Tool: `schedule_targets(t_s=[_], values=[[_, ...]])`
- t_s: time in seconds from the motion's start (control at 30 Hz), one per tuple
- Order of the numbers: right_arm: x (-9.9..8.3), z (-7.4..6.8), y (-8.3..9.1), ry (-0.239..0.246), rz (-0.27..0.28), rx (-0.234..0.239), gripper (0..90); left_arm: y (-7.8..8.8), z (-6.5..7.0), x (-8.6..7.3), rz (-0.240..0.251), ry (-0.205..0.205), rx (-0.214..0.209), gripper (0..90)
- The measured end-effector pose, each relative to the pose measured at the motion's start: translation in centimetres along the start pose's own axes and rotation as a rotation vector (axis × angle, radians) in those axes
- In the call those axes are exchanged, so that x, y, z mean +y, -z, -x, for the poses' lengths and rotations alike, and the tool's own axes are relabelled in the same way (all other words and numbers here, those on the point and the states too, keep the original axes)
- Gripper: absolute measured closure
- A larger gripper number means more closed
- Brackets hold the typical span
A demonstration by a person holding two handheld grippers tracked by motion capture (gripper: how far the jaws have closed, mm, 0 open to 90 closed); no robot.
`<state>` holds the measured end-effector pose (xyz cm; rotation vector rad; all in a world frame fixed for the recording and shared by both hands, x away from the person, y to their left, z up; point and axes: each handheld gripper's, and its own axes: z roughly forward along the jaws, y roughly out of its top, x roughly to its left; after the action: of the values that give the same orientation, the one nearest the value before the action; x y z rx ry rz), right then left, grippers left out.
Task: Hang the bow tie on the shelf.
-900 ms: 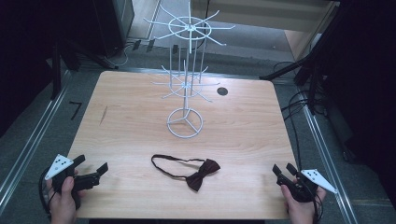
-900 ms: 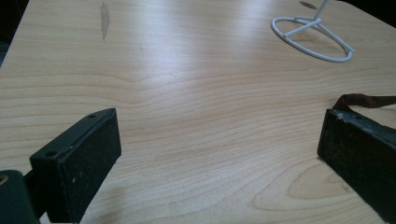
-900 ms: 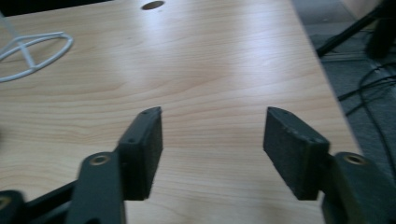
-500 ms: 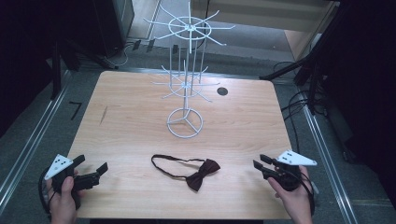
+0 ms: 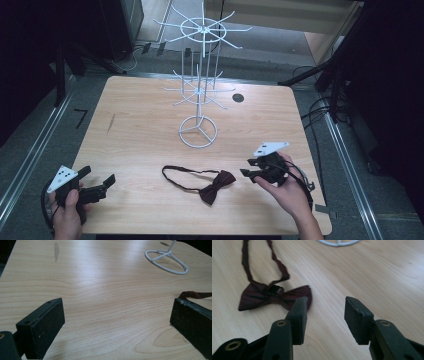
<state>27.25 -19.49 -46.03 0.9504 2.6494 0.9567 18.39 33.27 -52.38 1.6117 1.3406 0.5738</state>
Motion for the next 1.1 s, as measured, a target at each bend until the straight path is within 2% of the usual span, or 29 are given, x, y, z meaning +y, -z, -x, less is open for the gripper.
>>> schedule_targets(t_s=[0.07,0.13,0.3,0.47,0.5,0.73,0.9,1.1], values=[[1.2,-0.9,-0.8,0.04,-0.039,0.016,51.1,0.0,0.0,0.0,0.0,0.0,0.0,0.2],[2.0,-1.5,-1.4,0.058,-0.066,0.025,49.5,0.0,0.0,0.0,-0.001,0.0,-0.001,0.2],[4.1,-2.9,-2.9,0.105,-0.099,0.052,45.3,0.0,0.0,0.0,-0.004,-0.002,-0.004,0.2],[5.2,-3.7,-3.7,0.14,-0.13,0.071,40.8,0.0,0.0,0.0,-0.004,0.001,-0.005,0.2],[5.9,-4.2,-4.3,0.158,-0.151,0.091,39.6,0.0,0.0,0.0,-0.004,0.0,-0.006,0.2],[7.0,-5.6,-5.7,0.197,-0.201,0.108,34.7,0.0,0.0,0.0,-0.005,0.0,-0.008,0.2],[7.7,-7.1,-7.3,0.237,-0.242,0.104,26.0,0.0,-0.1,0.0,-0.004,0.002,-0.009,0.2],[8.1,-8.1,-8.7,0.236,-0.275,0.134,21.4,0.0,-0.1,0.0,-0.004,0.002,-0.01,0.2]])
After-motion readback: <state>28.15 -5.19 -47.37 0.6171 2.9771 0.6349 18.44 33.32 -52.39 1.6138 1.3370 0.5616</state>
